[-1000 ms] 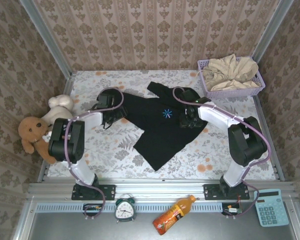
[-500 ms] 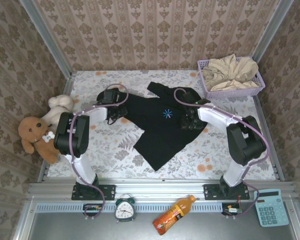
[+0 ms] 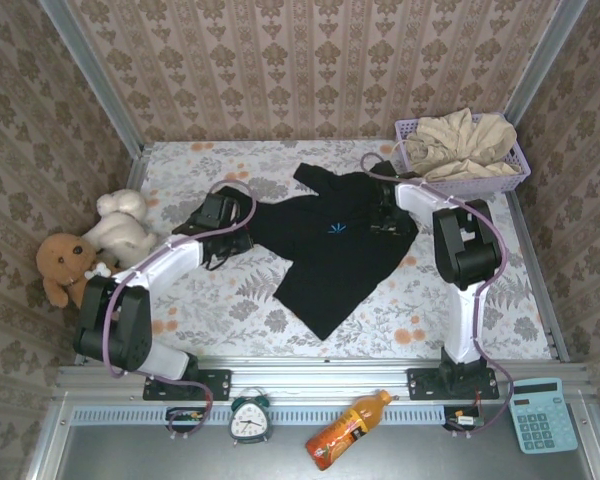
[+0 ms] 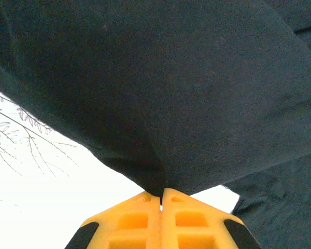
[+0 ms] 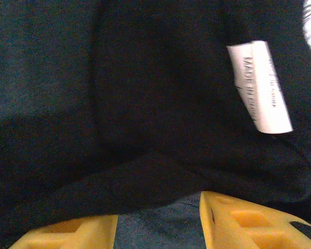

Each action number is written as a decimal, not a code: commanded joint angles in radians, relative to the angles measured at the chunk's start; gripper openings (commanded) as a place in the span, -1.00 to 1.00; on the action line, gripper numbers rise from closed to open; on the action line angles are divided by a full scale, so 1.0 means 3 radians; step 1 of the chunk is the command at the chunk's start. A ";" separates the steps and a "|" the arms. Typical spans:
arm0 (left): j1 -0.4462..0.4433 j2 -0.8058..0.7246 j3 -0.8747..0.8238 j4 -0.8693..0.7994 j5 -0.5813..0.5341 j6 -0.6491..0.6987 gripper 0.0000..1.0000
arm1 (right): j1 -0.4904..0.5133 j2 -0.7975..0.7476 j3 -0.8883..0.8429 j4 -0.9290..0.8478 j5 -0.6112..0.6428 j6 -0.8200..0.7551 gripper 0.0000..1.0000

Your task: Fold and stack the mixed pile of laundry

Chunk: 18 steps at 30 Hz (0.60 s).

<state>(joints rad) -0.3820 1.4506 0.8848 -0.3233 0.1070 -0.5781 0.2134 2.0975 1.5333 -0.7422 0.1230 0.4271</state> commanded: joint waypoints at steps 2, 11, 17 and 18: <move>0.0013 -0.0003 0.0337 -0.0151 -0.0385 0.0299 -1.00 | -0.0175 0.0336 0.0589 -0.0210 -0.0057 -0.0180 -0.06; 0.0363 0.1117 0.2074 -0.0026 -0.0443 0.0763 -1.00 | 0.0398 -0.0199 0.0448 -0.0251 0.0301 -0.0596 0.06; 0.0348 0.1833 0.2778 -0.0237 0.0034 0.0732 -0.92 | 0.1144 -0.0677 -0.0284 -0.0086 0.0117 -0.0278 0.02; 0.0344 0.1894 0.2781 -0.0238 0.0088 0.0710 -0.80 | 0.1242 -0.0667 -0.0302 -0.0060 0.0096 -0.0228 0.02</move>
<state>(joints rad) -0.2699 1.9656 1.6928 -0.3298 0.0513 -0.3840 0.5354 1.9106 1.4899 -0.7689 0.1677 0.3126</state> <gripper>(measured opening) 0.080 0.512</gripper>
